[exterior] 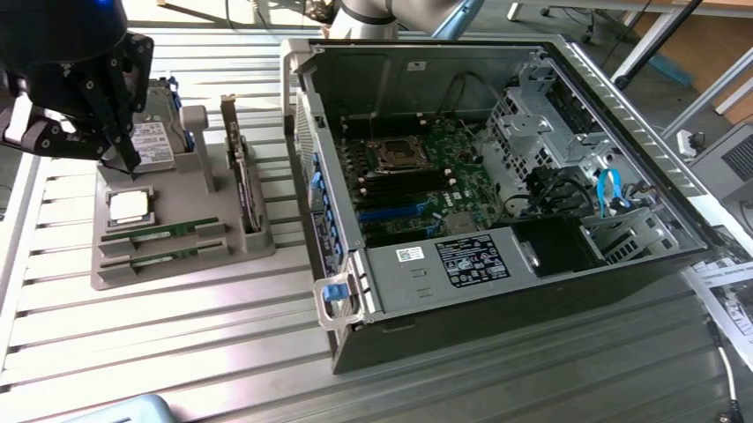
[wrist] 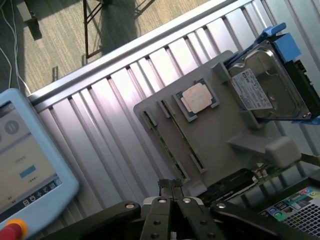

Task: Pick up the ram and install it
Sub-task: 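Pick up the ram and move it above insertion slot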

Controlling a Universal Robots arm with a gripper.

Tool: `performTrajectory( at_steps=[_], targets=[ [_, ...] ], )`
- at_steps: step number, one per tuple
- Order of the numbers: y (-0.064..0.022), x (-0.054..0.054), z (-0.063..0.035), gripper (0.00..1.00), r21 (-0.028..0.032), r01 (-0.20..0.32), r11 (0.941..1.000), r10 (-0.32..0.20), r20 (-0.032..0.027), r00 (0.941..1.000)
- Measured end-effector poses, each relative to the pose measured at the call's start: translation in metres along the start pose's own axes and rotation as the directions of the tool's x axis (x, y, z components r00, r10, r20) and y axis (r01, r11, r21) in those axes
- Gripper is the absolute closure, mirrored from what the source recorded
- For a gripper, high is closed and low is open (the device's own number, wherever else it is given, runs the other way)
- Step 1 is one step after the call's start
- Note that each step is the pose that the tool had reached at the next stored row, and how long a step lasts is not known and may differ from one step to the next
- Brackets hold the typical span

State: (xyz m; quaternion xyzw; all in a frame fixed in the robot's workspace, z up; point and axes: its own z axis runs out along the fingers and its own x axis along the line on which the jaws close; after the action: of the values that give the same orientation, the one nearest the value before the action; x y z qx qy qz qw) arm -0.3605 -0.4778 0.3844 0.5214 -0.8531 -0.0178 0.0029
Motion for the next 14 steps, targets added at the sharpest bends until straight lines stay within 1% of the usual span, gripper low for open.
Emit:
performTrajectory(
  at_steps=[14],
  targets=[
    [0.0000, 0.0000, 0.0000, 0.89, 0.0004, 0.066, 0.9978, -0.066, -0.0052, 0.9978]
  ],
)
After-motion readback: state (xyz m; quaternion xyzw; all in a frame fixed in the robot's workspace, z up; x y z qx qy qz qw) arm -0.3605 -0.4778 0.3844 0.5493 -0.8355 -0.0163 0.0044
